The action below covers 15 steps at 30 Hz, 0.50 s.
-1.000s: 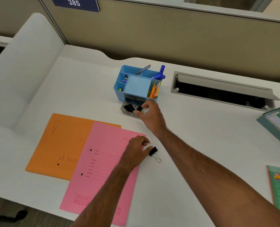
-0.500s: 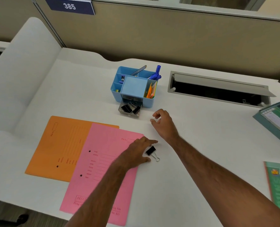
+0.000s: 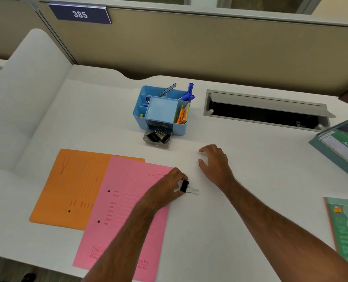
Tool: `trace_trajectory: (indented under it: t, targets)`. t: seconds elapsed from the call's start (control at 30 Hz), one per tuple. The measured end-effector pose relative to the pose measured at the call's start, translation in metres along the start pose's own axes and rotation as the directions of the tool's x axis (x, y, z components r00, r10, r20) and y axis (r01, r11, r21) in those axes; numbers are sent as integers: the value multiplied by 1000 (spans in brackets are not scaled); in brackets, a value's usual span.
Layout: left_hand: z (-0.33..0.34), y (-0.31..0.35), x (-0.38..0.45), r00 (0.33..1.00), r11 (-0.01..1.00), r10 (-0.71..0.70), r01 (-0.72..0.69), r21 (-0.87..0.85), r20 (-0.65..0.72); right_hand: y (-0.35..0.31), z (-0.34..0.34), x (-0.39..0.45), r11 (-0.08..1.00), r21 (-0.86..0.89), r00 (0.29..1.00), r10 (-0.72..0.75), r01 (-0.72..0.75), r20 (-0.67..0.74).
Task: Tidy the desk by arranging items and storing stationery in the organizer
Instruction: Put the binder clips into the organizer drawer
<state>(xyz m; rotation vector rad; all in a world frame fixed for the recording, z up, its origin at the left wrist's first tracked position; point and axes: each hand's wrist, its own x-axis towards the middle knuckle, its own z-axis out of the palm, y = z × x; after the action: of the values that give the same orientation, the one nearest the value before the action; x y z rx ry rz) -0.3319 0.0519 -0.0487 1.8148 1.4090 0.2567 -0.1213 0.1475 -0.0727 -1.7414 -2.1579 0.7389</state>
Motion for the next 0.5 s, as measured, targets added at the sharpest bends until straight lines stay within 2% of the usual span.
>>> trace_trajectory:
  t: [0.1, 0.2, 0.33, 0.5]
  targets:
    - [-14, -4, 0, 989, 990, -80, 65, -125, -124, 6, -1, -5, 998, -60, 1000, -11, 12, 16]
    - [-36, -11, 3, 939, 973, -184, 132, -187, -292, 10, -1, -8, 997, -81, 999, -2, 6, 41]
    - [-68, -16, 14, 833, 963, -268, 217, -160, -483, 10, 1, -7, 996, -84, 998, -2, 7, 58]
    - [-101, -27, 37, 747, 948, -281, 314, -52, -603, 7, 0, -7, 996, -88, 998, -4, 9, 58]
